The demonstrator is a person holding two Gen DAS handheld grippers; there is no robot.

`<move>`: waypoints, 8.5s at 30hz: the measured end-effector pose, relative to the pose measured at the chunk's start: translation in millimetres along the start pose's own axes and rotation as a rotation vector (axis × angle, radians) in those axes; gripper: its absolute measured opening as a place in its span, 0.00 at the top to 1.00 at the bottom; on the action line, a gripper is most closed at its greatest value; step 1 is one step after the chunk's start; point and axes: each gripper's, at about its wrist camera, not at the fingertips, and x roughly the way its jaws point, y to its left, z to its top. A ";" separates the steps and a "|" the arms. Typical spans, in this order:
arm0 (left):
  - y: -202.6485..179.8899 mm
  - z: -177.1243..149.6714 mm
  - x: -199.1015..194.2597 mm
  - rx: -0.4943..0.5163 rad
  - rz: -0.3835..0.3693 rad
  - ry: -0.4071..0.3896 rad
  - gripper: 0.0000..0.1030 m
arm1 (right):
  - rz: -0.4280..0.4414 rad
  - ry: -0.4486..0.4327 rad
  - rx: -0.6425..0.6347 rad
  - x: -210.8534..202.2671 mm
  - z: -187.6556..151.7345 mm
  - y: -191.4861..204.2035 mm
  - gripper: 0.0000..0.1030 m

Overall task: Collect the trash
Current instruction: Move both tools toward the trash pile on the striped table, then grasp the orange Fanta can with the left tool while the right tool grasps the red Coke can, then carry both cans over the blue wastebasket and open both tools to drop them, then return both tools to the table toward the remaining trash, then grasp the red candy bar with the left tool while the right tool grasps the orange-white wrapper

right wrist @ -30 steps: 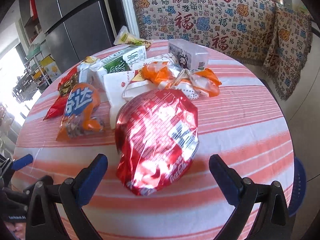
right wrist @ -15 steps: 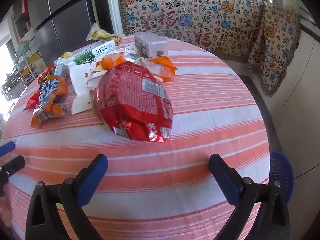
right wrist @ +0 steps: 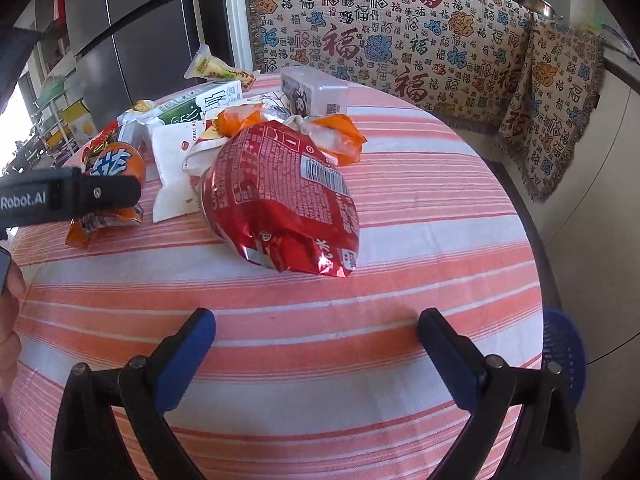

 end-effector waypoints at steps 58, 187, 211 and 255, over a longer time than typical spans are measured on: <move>35.6 -46.2 -12.2 0.144 -0.152 -0.098 0.18 | 0.037 0.090 -0.223 22.2 64.4 29.2 0.33; 47.1 -43.0 3.0 0.216 -0.060 -0.062 0.00 | 0.024 -0.030 -0.063 -5.0 -14.2 35.8 0.29; 47.0 -45.0 2.0 0.217 -0.060 -0.060 0.00 | 0.335 0.017 0.152 60.4 99.4 -60.2 0.30; 91.2 -73.3 -46.3 0.036 -0.217 0.020 0.68 | 0.135 -0.030 -0.170 -12.3 -17.0 40.1 0.21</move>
